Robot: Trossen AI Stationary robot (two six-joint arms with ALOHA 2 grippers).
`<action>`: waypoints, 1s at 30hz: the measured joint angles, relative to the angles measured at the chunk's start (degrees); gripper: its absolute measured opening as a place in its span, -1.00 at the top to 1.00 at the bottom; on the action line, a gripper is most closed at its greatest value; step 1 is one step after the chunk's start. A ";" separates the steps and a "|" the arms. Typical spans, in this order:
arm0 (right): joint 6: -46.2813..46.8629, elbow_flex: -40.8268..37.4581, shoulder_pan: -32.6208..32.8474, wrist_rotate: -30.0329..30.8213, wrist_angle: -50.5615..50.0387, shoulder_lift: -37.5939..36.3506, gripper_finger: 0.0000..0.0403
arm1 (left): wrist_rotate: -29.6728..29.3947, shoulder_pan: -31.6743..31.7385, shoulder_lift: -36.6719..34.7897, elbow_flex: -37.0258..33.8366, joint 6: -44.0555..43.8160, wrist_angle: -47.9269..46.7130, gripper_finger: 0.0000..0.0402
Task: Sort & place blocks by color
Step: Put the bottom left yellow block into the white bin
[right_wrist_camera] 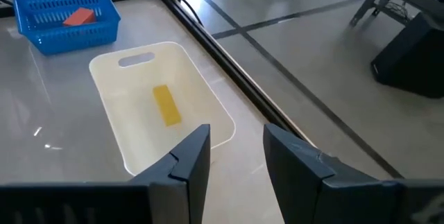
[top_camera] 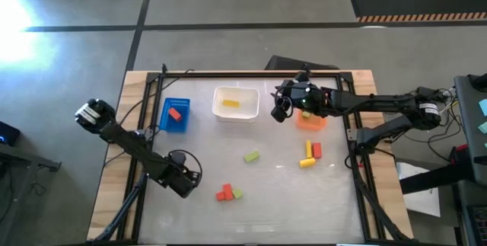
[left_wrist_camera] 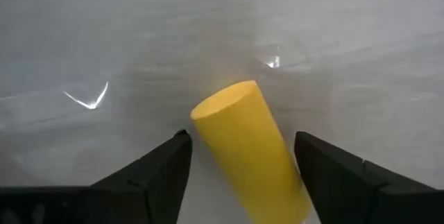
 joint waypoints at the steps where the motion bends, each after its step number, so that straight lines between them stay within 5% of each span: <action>1: 0.00 0.00 0.00 0.00 0.00 0.00 0.38 | 0.05 0.00 0.48 0.02 0.62 0.40 -0.12; 8: 0.61 -0.30 0.00 -0.08 0.22 0.06 0.39 | -0.69 -0.04 1.69 0.50 2.56 0.78 0.40; 10: 0.21 -0.68 0.00 -0.39 0.28 0.54 0.40 | -2.17 -0.20 1.39 0.48 3.22 0.81 0.42; 16: -1.08 -4.59 0.00 -11.79 11.08 4.93 0.38 | -22.46 -0.10 -2.52 1.75 17.27 3.99 0.42; 20: -5.19 -7.14 0.76 -28.34 27.61 10.81 0.38 | -37.36 -0.06 -6.15 1.47 40.65 14.62 0.42; 23: -7.15 -7.69 2.42 -38.92 45.86 16.97 0.40 | -42.78 0.05 -7.88 0.52 63.93 28.03 0.42; 26: -8.49 -7.21 4.67 -44.03 62.72 23.07 0.42 | -43.90 0.31 -8.97 -1.24 86.16 44.52 0.42; 30: -10.70 -4.35 7.23 -44.54 73.34 29.08 0.46 | -43.83 0.39 -9.51 -3.98 108.19 61.80 0.42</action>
